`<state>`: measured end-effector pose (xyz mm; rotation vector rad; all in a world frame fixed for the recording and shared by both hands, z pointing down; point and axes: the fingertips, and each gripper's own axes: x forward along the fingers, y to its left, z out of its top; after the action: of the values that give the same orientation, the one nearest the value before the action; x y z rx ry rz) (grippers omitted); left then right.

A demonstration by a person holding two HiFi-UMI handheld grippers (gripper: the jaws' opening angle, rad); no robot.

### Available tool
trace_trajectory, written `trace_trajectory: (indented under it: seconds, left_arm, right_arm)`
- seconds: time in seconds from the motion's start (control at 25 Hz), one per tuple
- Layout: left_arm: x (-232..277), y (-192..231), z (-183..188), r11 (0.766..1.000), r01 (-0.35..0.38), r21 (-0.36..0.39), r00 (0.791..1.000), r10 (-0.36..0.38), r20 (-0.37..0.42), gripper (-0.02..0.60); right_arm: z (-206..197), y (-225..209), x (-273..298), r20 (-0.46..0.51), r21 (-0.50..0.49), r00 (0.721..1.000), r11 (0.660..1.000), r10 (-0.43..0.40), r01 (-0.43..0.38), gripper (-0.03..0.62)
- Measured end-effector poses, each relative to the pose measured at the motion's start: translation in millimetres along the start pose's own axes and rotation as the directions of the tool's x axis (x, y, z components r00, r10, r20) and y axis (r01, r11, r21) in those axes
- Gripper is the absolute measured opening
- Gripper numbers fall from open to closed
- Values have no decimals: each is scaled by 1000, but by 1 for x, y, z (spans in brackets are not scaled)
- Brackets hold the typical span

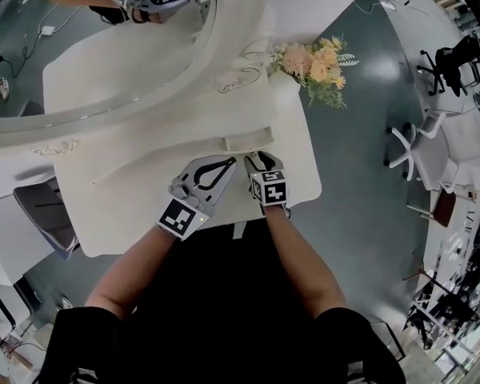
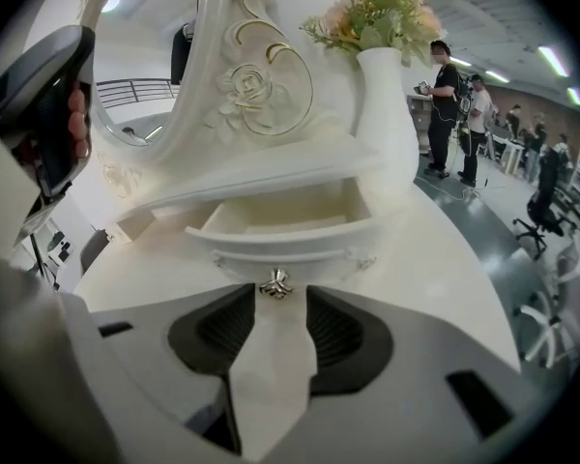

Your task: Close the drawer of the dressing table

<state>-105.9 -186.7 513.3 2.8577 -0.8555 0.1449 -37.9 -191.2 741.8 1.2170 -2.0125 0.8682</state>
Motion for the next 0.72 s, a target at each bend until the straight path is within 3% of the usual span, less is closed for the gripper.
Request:
trace_trajectory:
  seconds: [0.24,0.72]
  left_arm:
    - [-3,3,-2,1000,-16,-5,1000,16,-3,-6]
    - [-1,4,-1,1000,-28,-13,1000,28,-3,-6]
  right_arm:
    - [1,3,4,-12,14,1000,1000,2,-2,110]
    - [3,3,5,-27,34,1000,999,11,-10,103]
